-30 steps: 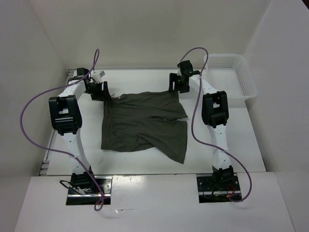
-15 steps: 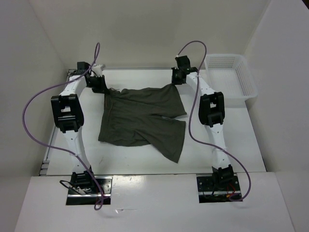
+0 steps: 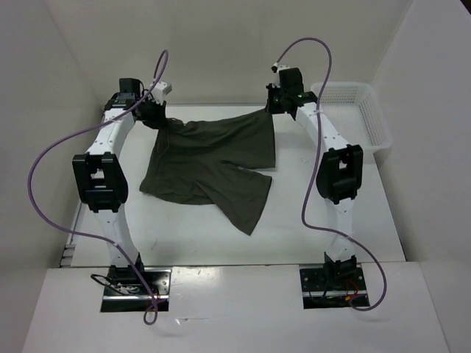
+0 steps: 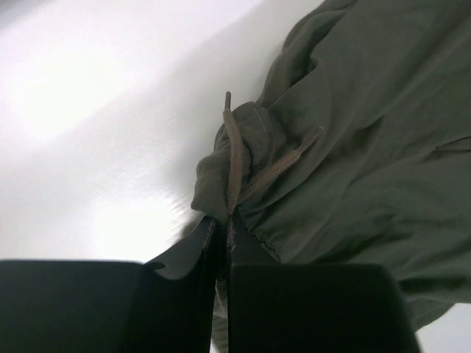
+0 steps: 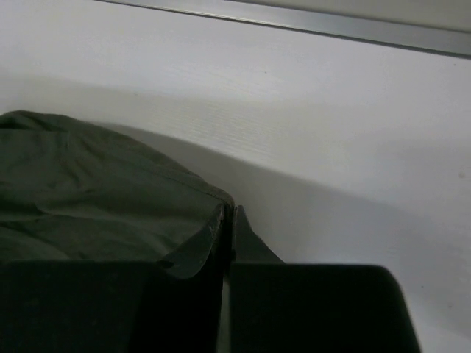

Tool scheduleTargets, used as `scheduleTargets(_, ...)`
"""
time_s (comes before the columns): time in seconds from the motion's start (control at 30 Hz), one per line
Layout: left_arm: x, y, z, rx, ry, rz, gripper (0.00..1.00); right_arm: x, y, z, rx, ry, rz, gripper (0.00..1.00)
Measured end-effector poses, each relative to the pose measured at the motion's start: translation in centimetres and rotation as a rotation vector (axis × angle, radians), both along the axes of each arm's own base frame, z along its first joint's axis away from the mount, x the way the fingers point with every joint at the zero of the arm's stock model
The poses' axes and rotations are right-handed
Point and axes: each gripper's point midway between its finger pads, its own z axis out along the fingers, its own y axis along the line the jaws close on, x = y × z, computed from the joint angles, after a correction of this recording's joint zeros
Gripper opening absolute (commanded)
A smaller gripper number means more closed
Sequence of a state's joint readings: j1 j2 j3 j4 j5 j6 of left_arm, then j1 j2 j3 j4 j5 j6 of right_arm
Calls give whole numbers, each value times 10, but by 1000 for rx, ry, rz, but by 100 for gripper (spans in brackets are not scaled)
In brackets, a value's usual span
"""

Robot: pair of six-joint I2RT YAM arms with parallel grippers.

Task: Fold and stack the shorts
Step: Flatten the shorts out

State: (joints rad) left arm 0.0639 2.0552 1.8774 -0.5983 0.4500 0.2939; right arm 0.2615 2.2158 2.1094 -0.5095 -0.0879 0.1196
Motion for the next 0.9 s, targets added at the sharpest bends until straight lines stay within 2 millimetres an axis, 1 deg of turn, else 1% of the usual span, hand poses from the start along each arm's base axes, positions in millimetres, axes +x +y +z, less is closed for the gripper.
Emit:
scheduleTargets(0.07, -3, 4, 14, 39, -48, -18, 3, -14, 0, 15, 5, -14, 27, 0)
scheduleTargets(0.1, -8, 6, 22, 54, -66, -23, 3, -23, 0, 21, 7, -19, 41, 0)
scheduleTargets(0.13, -15, 8, 27, 76, -85, -30, 5, -34, 0, 27, 9, -23, 58, 0)
scheduleTargets(0.2, -31, 12, 36, 115, -116, -41, 6, -58, -1, 30, 9, -21, 84, 0)
scheduleTargets(0.23, -39, 13, 37, 127, -118, -44, 6, -71, 0, 29, 9, -11, 96, 0)
scheduleTargets(0.27, -43, 15, 36, 139, -117, -51, 6, -79, 0, 27, 10, -3, 104, 0)
scheduleTargets(0.33, -42, 16, 30, 145, -102, -47, 6, -89, 3, 21, 7, 13, 116, 0)
scheduleTargets(0.37, -40, 17, 23, 139, -85, -43, 6, -90, 5, 18, 5, 17, 119, 0)
scheduleTargets(0.47, -27, 24, 1, 109, -30, 0, 7, -85, 7, 7, -7, 31, 122, 0)
scheduleTargets(0.57, -19, 33, -14, 86, -2, 43, 13, -73, 8, 1, -19, 28, 114, 0)
scheduleTargets(0.67, -12, 37, -16, 63, -6, 79, 17, -52, 9, -5, -36, 9, 91, 0)
scheduleTargets(0.77, 4, 40, -13, 50, -34, 117, 19, -25, 11, -15, -47, -8, 62, 0)
scheduleTargets(0.87, 19, 43, -14, 40, -51, 165, 20, -1, 13, -33, -56, -6, 24, 0)
scheduleTargets(0.9, 23, 44, -17, 36, -53, 182, 27, 5, 13, -40, -59, -1, 8, 5)
